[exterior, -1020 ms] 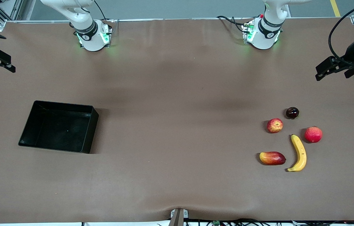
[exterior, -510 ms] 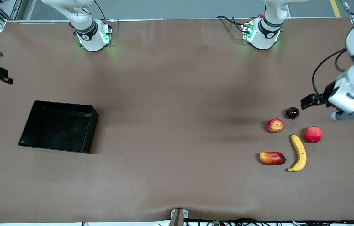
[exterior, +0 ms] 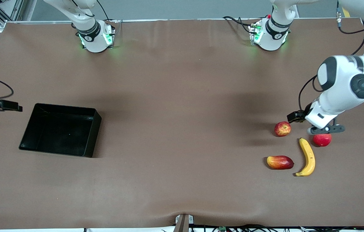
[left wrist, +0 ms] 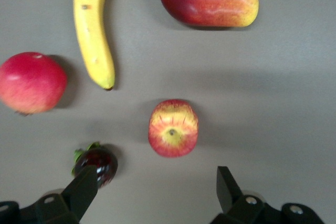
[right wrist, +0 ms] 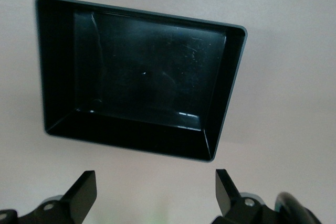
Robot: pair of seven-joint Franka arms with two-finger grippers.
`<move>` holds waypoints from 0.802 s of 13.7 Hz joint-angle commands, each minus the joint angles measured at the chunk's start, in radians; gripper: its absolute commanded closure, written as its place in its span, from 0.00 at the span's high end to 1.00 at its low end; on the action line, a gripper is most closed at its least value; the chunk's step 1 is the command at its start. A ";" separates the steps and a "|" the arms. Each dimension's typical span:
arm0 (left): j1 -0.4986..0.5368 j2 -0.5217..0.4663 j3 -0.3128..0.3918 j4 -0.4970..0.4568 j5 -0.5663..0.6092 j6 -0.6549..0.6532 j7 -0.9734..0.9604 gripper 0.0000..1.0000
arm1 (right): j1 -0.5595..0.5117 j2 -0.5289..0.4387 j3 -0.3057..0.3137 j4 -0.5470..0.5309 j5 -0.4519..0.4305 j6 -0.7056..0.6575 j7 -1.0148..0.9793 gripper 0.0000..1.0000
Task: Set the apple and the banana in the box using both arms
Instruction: 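Grasp the apple with the left gripper while the right gripper grips the box rim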
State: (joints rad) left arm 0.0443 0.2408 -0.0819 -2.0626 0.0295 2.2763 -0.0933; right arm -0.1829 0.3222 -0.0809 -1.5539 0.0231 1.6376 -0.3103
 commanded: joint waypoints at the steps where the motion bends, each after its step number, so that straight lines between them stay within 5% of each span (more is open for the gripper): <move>1: 0.003 0.087 -0.001 0.004 0.018 0.102 0.038 1.00 | -0.062 0.095 0.010 0.029 0.003 0.046 -0.016 1.00; 9: 0.002 0.206 -0.002 0.002 0.016 0.209 0.043 0.97 | -0.128 0.210 0.010 -0.084 -0.006 0.278 -0.015 0.98; 10: 0.002 0.216 -0.002 -0.001 0.016 0.209 0.061 0.90 | -0.135 0.209 0.010 -0.130 -0.006 0.345 -0.016 0.93; 11: 0.005 0.218 -0.002 -0.004 0.016 0.207 0.076 0.80 | -0.142 0.209 0.010 -0.167 -0.008 0.401 -0.018 0.77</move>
State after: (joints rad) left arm 0.0443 0.4520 -0.0826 -2.0653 0.0296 2.4779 -0.0462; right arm -0.2981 0.5473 -0.0840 -1.6397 0.0223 1.9523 -0.3196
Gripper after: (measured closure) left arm 0.035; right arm 0.044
